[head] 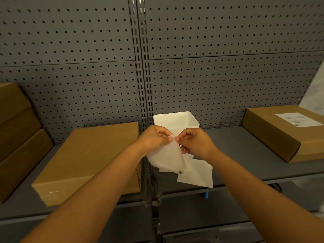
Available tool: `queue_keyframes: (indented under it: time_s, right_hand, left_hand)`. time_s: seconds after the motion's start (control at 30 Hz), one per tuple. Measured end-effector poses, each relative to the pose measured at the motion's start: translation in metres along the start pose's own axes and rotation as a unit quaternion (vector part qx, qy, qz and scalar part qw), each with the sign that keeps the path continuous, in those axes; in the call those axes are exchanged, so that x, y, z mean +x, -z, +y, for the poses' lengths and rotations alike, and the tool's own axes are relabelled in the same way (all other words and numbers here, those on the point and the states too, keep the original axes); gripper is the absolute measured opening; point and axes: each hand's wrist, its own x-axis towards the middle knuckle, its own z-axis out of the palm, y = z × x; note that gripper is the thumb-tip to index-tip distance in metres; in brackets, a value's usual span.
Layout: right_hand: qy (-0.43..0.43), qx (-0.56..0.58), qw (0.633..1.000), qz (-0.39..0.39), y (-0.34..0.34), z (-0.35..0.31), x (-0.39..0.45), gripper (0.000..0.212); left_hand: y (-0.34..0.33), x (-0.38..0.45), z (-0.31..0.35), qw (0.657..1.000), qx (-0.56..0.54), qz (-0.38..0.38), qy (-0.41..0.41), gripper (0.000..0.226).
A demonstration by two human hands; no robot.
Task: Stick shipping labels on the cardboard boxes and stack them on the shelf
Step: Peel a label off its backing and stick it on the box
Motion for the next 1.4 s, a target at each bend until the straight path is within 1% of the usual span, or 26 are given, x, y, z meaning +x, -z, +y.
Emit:
queue_keyframes:
  time_s: [0.1, 0.27, 0.4, 0.47, 0.57, 0.77, 0.87, 0.97, 1.17, 1.4]
  right_hand:
    - [0.006, -0.005, 1.000, 0.003, -0.001, -0.002, 0.001, 0.019]
    - [0.012, -0.013, 1.000, 0.000, -0.003, -0.002, 0.001, 0.017]
    - [0.003, -0.020, 1.000, 0.006, -0.006, -0.003, 0.003, 0.014]
    - [-0.006, -0.025, 1.000, 0.011, -0.007, -0.003, 0.003, 0.015]
    - [-0.031, -0.020, 0.999, 0.021, -0.003, -0.001, 0.005, 0.020]
    - [-0.096, 0.005, 0.994, 0.049, 0.007, 0.005, 0.010, 0.017]
    - [-0.113, -0.016, 0.991, 0.062, 0.013, 0.010, 0.011, 0.017]
    - [-0.121, -0.038, 0.989, 0.071, 0.019, 0.018, 0.011, 0.018]
    - [-0.142, -0.085, 0.982, 0.089, 0.028, 0.032, 0.009, 0.031]
    - [-0.163, -0.120, 0.973, 0.110, 0.039, 0.045, 0.010, 0.029]
  left_hand:
    - [0.002, -0.001, -0.002, 1.000, 0.019, -0.009, -0.013, 0.011]
    - [0.003, -0.001, -0.007, 0.999, 0.036, -0.022, -0.017, 0.006]
    - [0.005, -0.001, -0.009, 0.999, 0.046, -0.014, -0.024, 0.012]
    - [0.007, 0.000, -0.013, 0.998, 0.064, 0.003, -0.024, 0.012]
    - [0.012, 0.002, -0.019, 0.994, 0.102, 0.029, -0.007, 0.004]
    - [0.023, 0.001, -0.023, 0.981, 0.186, 0.050, 0.000, 0.005]
    - [0.025, 0.001, -0.027, 0.975, 0.214, 0.054, 0.006, 0.001]
    - [0.026, 0.000, -0.030, 0.971, 0.232, 0.058, 0.006, 0.004]
    - [0.026, 0.001, -0.034, 0.958, 0.282, 0.062, -0.002, 0.004]
    - [0.029, 0.003, -0.036, 0.949, 0.307, 0.063, 0.000, 0.009]
